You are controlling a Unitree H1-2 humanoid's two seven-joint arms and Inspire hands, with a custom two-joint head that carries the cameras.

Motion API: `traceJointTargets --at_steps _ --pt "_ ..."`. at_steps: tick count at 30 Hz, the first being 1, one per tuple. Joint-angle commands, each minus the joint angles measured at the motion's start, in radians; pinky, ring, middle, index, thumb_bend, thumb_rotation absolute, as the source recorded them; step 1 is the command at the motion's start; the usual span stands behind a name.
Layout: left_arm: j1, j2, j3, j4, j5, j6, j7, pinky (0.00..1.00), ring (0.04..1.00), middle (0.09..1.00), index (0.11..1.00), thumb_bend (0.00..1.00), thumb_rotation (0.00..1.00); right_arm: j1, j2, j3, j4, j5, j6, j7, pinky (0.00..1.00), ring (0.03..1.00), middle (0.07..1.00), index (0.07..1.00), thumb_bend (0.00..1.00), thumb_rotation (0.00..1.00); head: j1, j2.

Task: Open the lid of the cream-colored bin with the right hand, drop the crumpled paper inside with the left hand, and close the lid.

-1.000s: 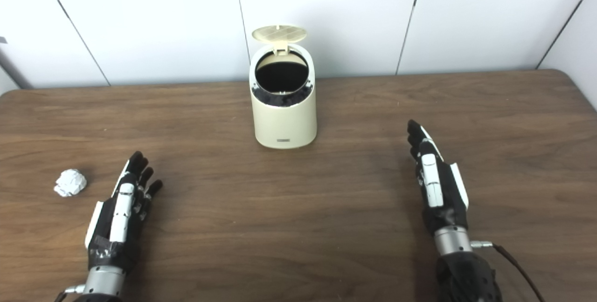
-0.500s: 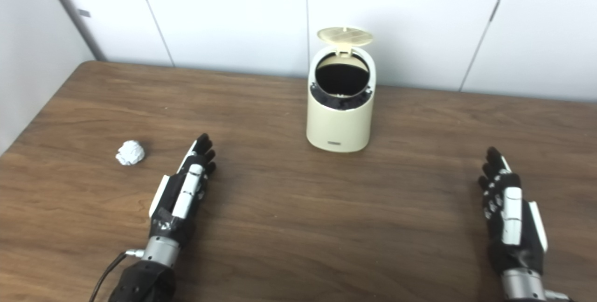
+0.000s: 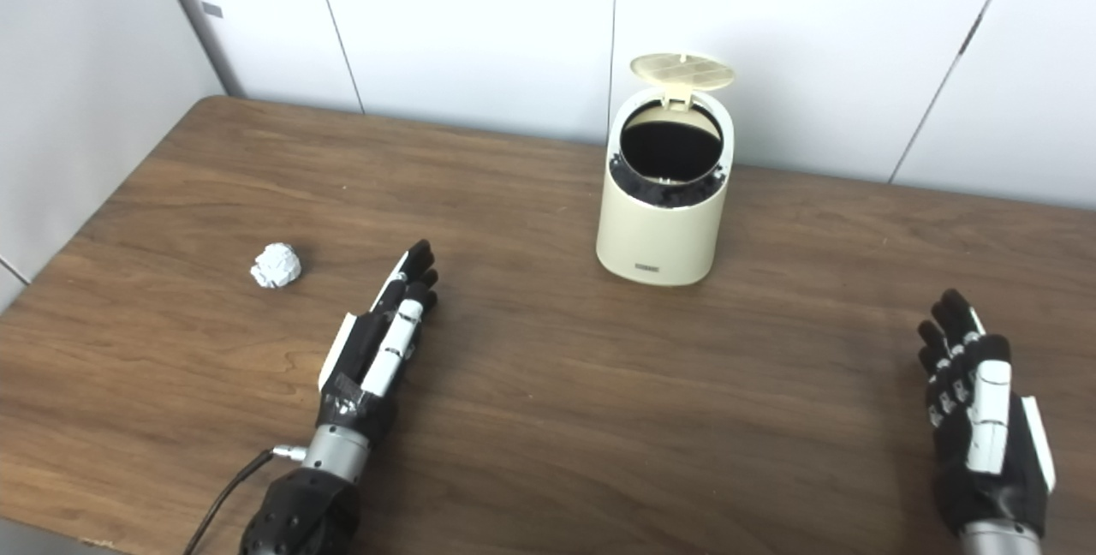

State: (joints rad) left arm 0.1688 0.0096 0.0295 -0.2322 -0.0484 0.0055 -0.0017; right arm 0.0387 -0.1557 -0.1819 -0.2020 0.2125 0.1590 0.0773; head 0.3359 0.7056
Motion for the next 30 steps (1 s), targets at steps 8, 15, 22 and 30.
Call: traceJointTargets --at_steps 8,15,22,30 --pt "-0.011 -0.005 -0.031 -0.076 0.25 0.073 0.074 0.93 0.955 0.965 0.968 0.75 0.33 -0.025 0.011 0.007 -0.038 0.013 -0.006 -0.003 1.0 0.967 0.971 0.935 0.39 1.0 0.02 -0.024" --pt "-0.086 0.049 -0.023 -0.263 0.391 0.237 0.038 0.88 0.918 0.945 0.956 0.85 0.25 -0.038 0.018 0.012 -0.026 0.012 -0.015 -0.004 0.99 0.961 0.97 0.947 0.34 1.0 0.011 -0.037" --pt "-0.197 0.156 0.0 -0.359 0.471 0.39 -0.036 0.84 0.897 0.943 0.946 0.87 0.25 -0.046 0.028 0.003 -0.012 0.03 -0.015 -0.005 1.0 0.961 0.966 0.942 0.33 1.0 0.008 -0.05" --pt "-0.265 0.249 0.014 -0.344 0.584 0.464 -0.123 0.81 0.909 0.942 0.942 0.86 0.31 -0.056 0.029 0.014 0.005 0.017 -0.014 -0.003 1.0 0.969 0.97 0.952 0.37 1.0 0.005 -0.06"
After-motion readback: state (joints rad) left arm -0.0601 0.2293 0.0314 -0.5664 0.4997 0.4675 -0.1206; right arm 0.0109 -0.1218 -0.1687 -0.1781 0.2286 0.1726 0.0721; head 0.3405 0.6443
